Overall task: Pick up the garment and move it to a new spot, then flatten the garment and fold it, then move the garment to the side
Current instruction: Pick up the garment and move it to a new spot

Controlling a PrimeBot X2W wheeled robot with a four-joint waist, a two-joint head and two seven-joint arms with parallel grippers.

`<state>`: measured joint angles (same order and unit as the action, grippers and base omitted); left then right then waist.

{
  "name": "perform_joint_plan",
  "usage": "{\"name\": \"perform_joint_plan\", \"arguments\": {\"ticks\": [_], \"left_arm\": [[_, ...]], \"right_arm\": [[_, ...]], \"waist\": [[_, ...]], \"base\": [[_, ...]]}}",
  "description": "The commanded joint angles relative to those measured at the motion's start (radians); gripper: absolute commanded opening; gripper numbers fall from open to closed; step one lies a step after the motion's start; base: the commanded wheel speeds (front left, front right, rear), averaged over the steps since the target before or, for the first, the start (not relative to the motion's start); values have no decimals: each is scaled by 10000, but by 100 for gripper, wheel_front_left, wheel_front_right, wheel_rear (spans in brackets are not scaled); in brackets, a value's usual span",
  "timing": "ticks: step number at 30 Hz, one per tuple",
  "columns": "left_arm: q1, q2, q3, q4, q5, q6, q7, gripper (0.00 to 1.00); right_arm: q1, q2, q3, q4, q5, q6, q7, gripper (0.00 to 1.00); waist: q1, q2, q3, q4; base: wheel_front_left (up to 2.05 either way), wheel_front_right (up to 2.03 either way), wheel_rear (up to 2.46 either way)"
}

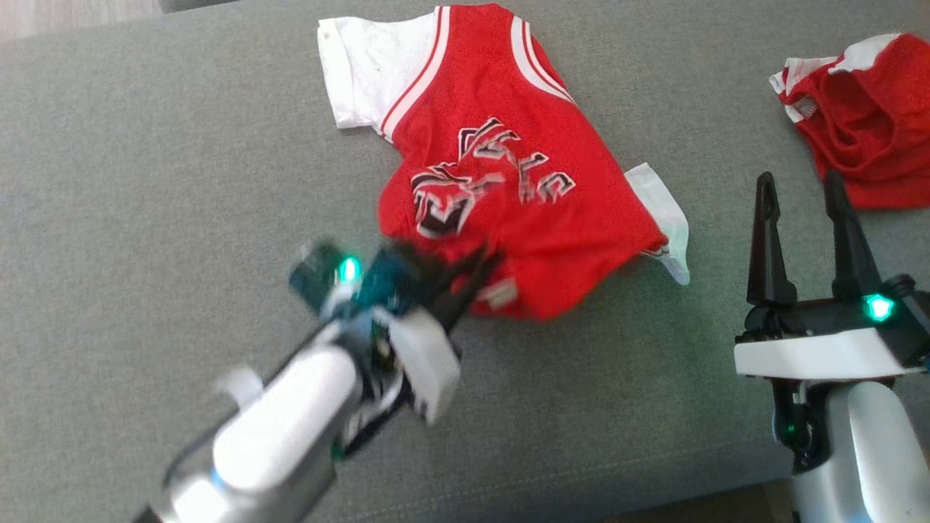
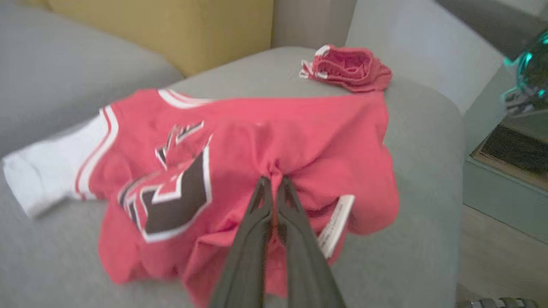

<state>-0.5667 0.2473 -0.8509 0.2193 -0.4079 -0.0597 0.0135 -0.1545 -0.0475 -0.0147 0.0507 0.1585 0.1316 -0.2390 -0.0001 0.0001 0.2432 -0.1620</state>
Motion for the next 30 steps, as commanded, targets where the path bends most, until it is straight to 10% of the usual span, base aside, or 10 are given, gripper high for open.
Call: {"name": "perform_joint_plan", "arguments": {"ticks": [1, 6, 8, 9, 30], "left_arm": [[-34, 67, 325, -93, -154, 171, -290, 0], [665, -165, 369, 274, -391, 458, -859, 2], [911, -283, 393, 365, -489, 533, -1168, 85], [1002, -317, 384, 393, -485, 570, -1320, 100], [3868, 140, 3192, -905, -1123, 2705, -2746, 100]], "right_arm": [[-112, -28, 211, -274, 5, -9, -77, 100], [-68, -28, 201, -236, -20, -9, -13, 100], [-42, -28, 220, -193, -3, -9, 18, 100], [-37, -28, 240, -169, 20, -9, 29, 100], [506, -28, 347, 762, 1, -9, 203, 100]], "waist": [[1, -1, -7, 22], [1, -1, -71, 200], [1, -1, -146, 320], [1, -1, -186, 383], [1, -1, -1984, 1509]], "base": [[0, 0, 0], [0, 0, 0], [0, 0, 0], [0, 0, 0], [0, 0, 0]]}}
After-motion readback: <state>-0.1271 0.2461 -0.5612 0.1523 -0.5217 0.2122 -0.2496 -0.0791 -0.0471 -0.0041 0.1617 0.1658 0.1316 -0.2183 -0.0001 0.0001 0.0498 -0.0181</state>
